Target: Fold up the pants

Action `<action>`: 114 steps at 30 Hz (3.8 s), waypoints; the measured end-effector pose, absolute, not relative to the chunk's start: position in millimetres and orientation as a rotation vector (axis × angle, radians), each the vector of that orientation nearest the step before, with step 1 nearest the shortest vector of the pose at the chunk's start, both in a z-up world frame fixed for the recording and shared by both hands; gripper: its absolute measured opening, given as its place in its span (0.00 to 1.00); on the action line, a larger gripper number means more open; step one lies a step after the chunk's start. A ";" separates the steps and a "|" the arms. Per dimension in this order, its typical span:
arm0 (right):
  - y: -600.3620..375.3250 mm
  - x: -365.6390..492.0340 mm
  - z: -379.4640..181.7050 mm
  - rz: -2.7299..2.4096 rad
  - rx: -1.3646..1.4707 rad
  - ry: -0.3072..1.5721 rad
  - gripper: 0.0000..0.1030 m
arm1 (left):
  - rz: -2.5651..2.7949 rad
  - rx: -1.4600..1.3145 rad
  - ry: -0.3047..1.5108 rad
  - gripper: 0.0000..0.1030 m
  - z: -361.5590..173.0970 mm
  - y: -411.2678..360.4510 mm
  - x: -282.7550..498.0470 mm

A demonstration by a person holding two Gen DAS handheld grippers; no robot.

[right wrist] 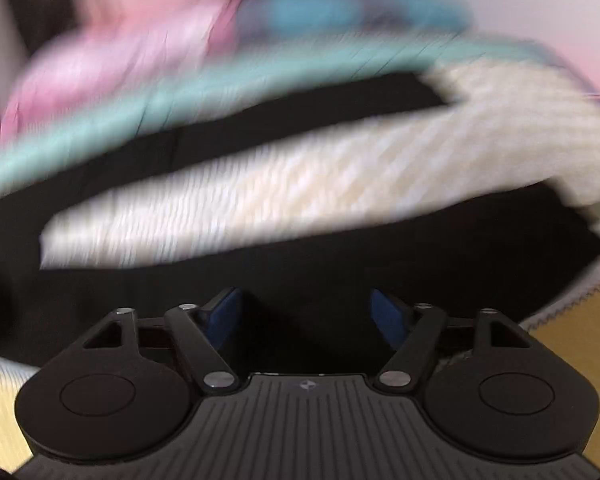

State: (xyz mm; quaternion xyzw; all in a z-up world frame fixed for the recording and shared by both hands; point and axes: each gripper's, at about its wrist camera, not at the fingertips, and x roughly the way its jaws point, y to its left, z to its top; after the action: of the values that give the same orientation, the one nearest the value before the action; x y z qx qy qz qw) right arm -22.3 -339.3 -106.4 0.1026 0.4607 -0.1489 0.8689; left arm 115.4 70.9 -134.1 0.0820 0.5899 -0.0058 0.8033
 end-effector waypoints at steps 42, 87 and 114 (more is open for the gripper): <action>-19.0 128.5 -60.3 0.877 -0.114 0.950 0.43 | 0.240 -0.097 1.112 1.00 -117.0 236.3 63.4; -57.4 269.1 -131.4 0.326 -0.013 1.027 0.86 | 0.165 -0.026 0.984 1.00 -72.0 212.3 77.0; -500.8 119.1 -126.6 -0.741 0.704 0.552 0.80 | -0.013 0.128 1.071 1.00 -150.5 56.0 236.8</action>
State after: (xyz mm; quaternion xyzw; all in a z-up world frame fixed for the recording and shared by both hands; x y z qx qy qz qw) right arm 119.1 -500.8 -126.6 0.3323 0.2609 -0.3500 0.8360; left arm 236.8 56.0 -150.4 0.0609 0.5098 -0.0064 0.8581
